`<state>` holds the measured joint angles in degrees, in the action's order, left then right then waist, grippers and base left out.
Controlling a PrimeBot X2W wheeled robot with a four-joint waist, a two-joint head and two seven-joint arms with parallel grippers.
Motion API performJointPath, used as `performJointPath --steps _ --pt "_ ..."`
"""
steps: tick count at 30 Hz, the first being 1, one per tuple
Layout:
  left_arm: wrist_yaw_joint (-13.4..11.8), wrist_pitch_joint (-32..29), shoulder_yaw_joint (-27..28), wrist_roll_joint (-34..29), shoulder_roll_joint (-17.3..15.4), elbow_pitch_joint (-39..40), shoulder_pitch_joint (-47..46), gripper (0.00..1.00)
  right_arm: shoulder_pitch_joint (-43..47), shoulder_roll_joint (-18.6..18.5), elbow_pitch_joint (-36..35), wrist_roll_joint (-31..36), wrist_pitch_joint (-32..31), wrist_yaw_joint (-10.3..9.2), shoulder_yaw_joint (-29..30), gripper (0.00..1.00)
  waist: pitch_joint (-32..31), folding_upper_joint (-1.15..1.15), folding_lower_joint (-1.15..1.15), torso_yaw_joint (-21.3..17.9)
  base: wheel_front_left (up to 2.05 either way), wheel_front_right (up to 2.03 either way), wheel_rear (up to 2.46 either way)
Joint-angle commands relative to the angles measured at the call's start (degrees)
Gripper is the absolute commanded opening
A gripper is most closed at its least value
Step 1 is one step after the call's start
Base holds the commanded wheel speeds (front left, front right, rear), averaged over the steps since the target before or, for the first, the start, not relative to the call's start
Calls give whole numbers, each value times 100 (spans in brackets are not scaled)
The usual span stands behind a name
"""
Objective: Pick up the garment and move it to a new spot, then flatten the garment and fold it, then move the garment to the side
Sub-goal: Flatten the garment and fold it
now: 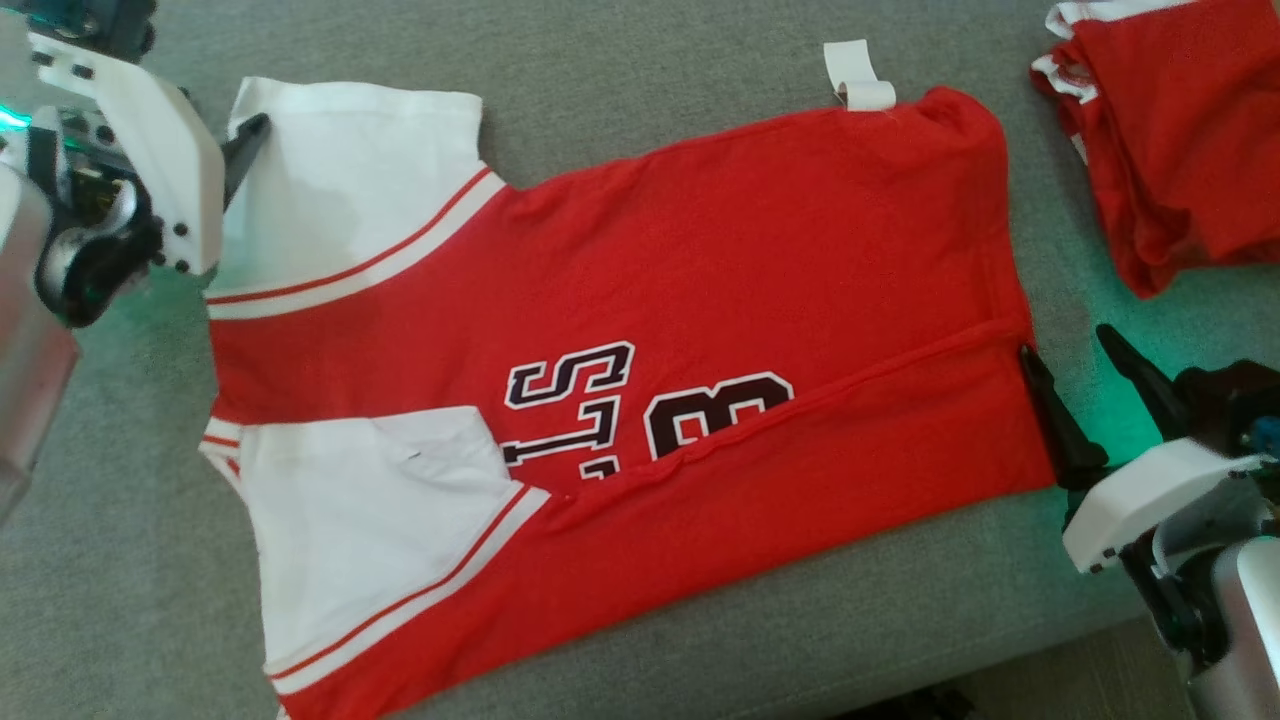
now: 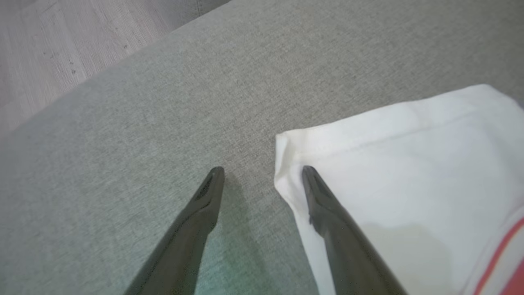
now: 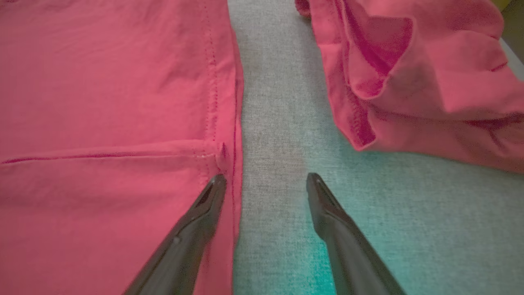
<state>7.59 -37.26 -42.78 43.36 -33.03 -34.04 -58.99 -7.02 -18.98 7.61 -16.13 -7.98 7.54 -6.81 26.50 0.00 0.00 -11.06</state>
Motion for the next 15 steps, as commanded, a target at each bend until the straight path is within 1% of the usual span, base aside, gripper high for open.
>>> performJointPath --steps 1,9,10,11,12,13,15 --pt "-11 -3 174 42 -291 121 -382 100 -69 -103 -113 26 71 -5 -53 100 44 0 0 -40 0 0 0" --pt "-11 134 -105 325 -290 196 -446 100 -76 -118 -45 39 91 -5 17 100 74 0 0 -47 0 0 0" --pt "-11 159 -151 349 -300 207 -462 95 -78 -124 -45 36 83 -5 23 100 76 0 0 -43 0 0 0" --pt "-10 236 -224 380 -321 215 -507 39 -101 -150 -60 19 48 -5 32 100 89 0 0 -39 0 0 0" --pt "-10 294 -262 379 -338 218 -535 17 -127 -173 -74 7 23 -5 32 100 100 0 0 -39 0 0 0" --pt "-10 356 -288 382 -355 201 -561 0 -157 -202 -92 -6 -1 -5 33 100 111 0 0 -39 0 0 0" --pt "-10 439 -339 411 -373 163 -613 0 -229 -280 -143 -46 -72 -5 35 100 145 0 0 -30 0 0 0"
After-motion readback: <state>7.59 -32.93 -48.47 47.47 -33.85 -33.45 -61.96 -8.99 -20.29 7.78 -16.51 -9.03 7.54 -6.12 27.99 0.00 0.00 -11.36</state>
